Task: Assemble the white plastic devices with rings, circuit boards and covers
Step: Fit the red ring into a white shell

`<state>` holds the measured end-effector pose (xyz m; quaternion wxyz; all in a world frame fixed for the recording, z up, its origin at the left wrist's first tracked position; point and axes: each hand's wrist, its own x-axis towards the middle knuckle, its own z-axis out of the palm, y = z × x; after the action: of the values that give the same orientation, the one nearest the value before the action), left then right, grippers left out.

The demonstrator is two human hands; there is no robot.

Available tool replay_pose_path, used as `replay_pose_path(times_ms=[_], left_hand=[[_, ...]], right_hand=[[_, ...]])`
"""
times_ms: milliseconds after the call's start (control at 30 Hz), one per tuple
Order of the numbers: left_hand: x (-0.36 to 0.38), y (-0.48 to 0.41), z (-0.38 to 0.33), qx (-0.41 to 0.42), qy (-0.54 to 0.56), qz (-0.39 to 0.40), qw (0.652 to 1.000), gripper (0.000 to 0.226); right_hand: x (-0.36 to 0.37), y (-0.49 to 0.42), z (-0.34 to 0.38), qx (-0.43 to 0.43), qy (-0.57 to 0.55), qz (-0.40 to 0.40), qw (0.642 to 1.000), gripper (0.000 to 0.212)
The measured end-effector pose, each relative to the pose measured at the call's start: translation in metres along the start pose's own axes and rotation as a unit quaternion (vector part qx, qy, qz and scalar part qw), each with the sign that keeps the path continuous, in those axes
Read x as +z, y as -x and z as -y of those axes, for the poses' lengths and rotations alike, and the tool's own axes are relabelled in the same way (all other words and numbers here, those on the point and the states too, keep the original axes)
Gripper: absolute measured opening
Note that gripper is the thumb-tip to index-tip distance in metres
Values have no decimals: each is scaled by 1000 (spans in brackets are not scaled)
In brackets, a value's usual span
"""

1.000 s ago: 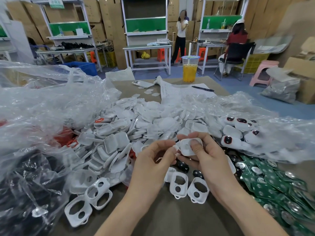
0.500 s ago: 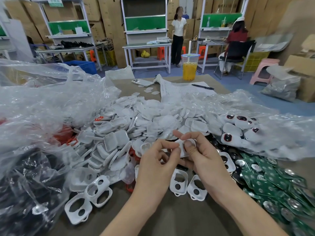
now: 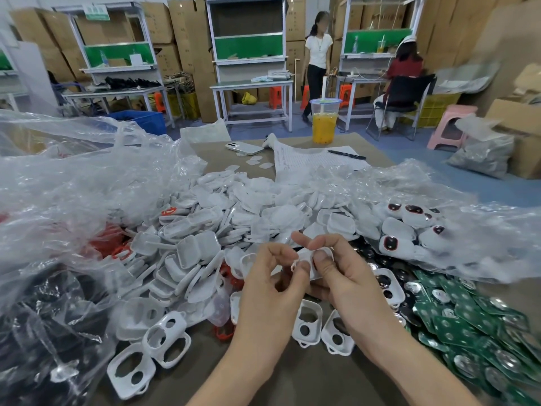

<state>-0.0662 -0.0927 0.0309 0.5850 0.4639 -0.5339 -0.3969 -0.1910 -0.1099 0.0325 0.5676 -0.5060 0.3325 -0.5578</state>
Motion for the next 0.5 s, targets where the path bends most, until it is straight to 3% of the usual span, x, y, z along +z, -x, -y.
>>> replay_pose_path(times_ms=[333,500], left_hand=[[-2,-2,-5,-25,59,39,997,23],[-8,-4,-3,-11,31,35,999,30]], right_hand=[[1,1,-2,-15,48,11,999,29],[0,1,-3,-14,78,7,997,30]])
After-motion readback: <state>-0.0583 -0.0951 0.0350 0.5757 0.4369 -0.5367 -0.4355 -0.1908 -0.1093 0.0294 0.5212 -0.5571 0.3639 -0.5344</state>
